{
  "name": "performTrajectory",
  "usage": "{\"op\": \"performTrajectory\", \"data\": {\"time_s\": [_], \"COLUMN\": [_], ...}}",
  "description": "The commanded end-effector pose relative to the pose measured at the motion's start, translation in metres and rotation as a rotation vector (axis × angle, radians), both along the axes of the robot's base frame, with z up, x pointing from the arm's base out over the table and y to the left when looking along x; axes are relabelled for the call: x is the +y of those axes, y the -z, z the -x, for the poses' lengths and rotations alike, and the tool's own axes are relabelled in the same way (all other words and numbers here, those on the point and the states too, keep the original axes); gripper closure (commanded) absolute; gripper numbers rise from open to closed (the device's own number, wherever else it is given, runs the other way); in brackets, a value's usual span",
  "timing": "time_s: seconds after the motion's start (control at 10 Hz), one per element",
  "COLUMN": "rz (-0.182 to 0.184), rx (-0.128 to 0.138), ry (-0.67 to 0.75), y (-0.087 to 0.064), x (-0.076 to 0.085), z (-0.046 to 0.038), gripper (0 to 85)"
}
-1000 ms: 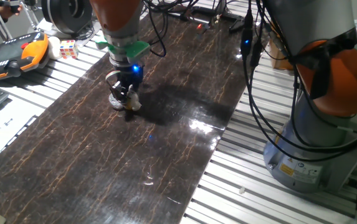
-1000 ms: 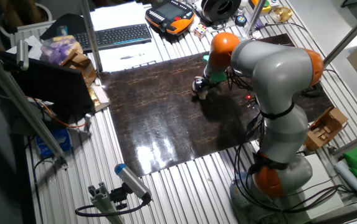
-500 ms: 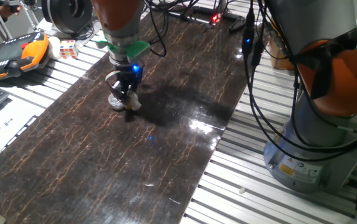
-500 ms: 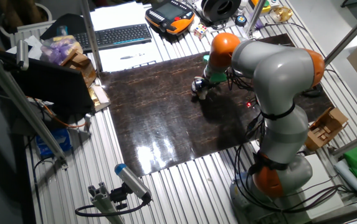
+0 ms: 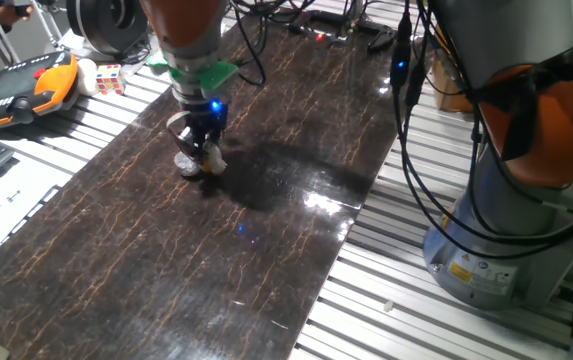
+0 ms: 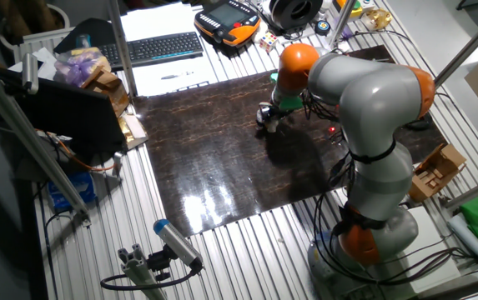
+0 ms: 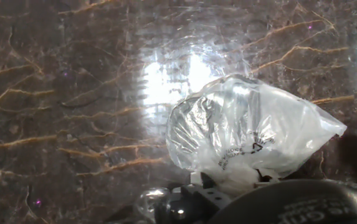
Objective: Pick up a bag of things
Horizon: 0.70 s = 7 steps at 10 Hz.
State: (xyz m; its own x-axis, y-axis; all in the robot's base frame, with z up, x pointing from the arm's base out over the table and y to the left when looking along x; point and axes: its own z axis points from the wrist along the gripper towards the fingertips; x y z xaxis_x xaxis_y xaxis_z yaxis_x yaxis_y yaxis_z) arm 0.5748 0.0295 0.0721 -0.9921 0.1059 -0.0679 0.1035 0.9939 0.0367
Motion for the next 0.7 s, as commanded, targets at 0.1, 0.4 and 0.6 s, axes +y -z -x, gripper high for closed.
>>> {"op": "performTrajectory", "data": {"time_s": [0.1, 0.4, 0.6], "rz": [0.002, 0.019, 0.032], "rx": [-0.001, 0.019, 0.035], "ry": [-0.008, -0.013, -0.018], "y": [-0.010, -0.042, -0.065], "x": [-0.002, -0.003, -0.005], "z": [0.0011, -0.0007, -0.0021], "gripper": [84.3, 84.3, 84.3]}}
